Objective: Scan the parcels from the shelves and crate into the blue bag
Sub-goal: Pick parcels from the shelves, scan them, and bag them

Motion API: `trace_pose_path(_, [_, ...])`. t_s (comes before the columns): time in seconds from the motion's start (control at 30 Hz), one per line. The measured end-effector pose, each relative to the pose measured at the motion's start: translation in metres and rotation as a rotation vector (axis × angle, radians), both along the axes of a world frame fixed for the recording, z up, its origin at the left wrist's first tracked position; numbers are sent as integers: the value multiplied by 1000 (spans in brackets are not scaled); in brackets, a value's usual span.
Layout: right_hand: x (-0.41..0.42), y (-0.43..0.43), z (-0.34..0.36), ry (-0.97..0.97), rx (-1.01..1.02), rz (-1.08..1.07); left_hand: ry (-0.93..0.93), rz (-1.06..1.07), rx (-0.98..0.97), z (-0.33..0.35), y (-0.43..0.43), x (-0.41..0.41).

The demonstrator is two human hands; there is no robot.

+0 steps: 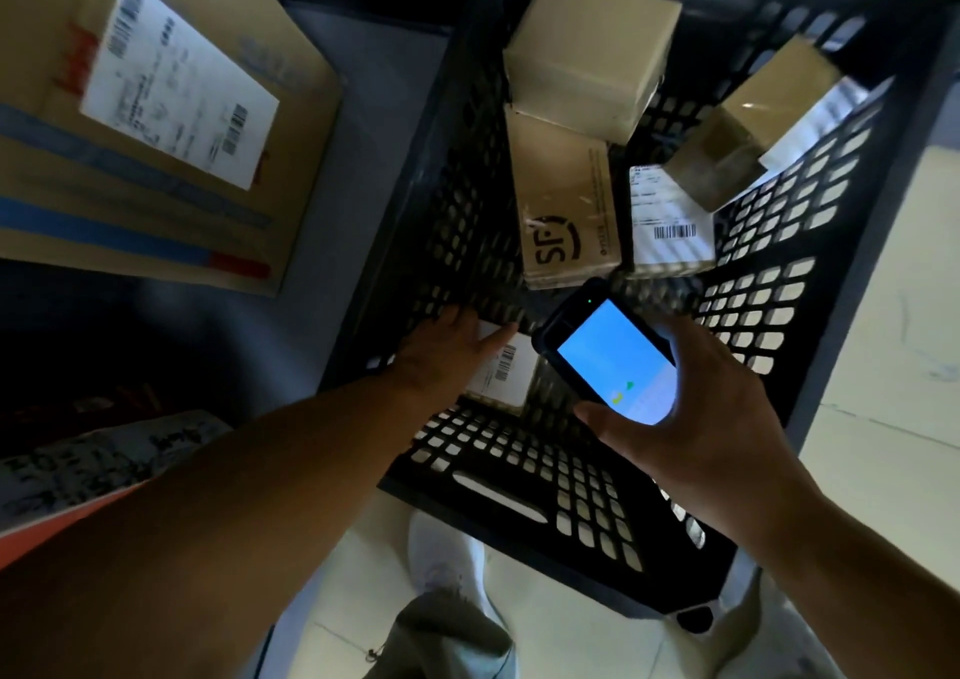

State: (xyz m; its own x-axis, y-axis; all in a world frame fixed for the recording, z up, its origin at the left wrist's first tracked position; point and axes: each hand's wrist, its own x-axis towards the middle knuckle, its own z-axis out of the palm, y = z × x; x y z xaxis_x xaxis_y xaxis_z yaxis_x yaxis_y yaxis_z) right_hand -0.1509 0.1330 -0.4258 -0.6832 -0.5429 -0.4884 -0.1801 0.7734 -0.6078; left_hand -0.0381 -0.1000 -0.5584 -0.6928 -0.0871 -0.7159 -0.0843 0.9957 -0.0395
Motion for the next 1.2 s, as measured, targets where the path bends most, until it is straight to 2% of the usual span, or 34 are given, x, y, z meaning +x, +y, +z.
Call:
trace_pose_path(0.1, [-3, 5, 3, 23, 13, -6, 53, 70, 80, 24, 1, -9])
trace_pose_path(0.23, [-10, 8, 30, 21, 0, -33, 170, 231, 279, 87, 1, -25])
trace_pose_path(0.47, [-34, 5, 137, 65, -42, -45, 490, 304, 414, 227, -6, -51])
trace_pose_path(0.6, [-57, 8, 252, 90, -79, -86, 717, 377, 421, 355, -7, -70])
trace_pose_path(0.77, [-75, 24, 434, 90, -182, -184, 960, 480, 471, 549, -6, -82])
trace_pose_path(0.9, [-82, 36, 573, 153, -284, -105, 1083, 547, 527, 709, -5, -88])
trace_pose_path(1.07, [-83, 40, 739, 320, -457, -47, 1271, 442, 484, 887, -10, -89])
trace_pose_path(1.2, [-82, 45, 844, 512, -572, -33, 1397, 317, 438, 1005, -4, -82])
